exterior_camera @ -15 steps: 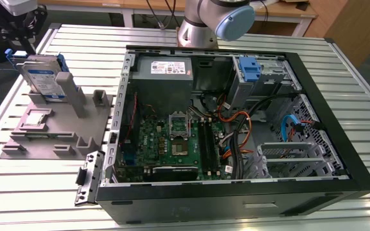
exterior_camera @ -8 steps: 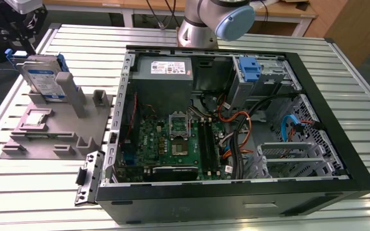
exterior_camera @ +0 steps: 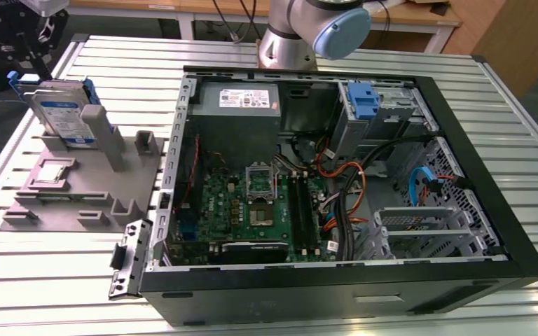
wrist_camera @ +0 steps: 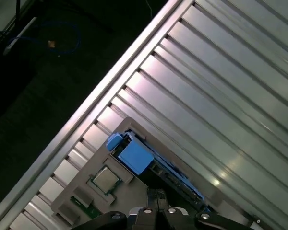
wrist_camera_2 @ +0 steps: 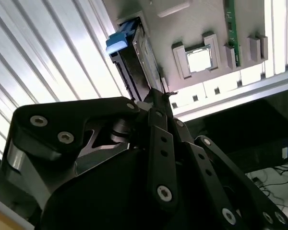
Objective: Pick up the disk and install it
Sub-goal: 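Pick up the disk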
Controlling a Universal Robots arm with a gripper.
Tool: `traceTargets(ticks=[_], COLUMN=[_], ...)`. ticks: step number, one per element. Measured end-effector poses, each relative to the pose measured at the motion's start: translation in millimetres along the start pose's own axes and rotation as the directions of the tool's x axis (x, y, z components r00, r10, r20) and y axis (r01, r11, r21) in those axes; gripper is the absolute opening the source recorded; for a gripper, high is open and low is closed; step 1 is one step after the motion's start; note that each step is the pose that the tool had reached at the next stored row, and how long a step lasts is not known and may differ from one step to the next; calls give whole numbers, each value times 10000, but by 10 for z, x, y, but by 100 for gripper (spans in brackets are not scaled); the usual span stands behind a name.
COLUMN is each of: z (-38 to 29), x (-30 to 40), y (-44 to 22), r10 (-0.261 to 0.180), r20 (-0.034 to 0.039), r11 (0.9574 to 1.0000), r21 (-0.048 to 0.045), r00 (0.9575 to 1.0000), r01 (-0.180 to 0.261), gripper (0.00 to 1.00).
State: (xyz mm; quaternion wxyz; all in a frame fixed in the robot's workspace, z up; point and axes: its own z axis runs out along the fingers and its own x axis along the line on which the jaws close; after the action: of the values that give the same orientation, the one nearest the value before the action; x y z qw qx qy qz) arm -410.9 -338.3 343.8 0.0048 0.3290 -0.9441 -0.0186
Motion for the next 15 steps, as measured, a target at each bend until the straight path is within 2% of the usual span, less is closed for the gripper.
traceTargets(ticks=[4,7,11,15], z=[5,8,12,16], x=[0,0,0,0], y=[0,0,0,0], r10=[-734,-1271,-1996,-2695], r20=[-28,-49,-76,-101], r11=[9973,9919,9799,9630], r21=[-4,-7,-14,-22], r00=[9973,9919,9798,9630], r01=[734,1271,1996,2695], gripper=[10,10,10,10])
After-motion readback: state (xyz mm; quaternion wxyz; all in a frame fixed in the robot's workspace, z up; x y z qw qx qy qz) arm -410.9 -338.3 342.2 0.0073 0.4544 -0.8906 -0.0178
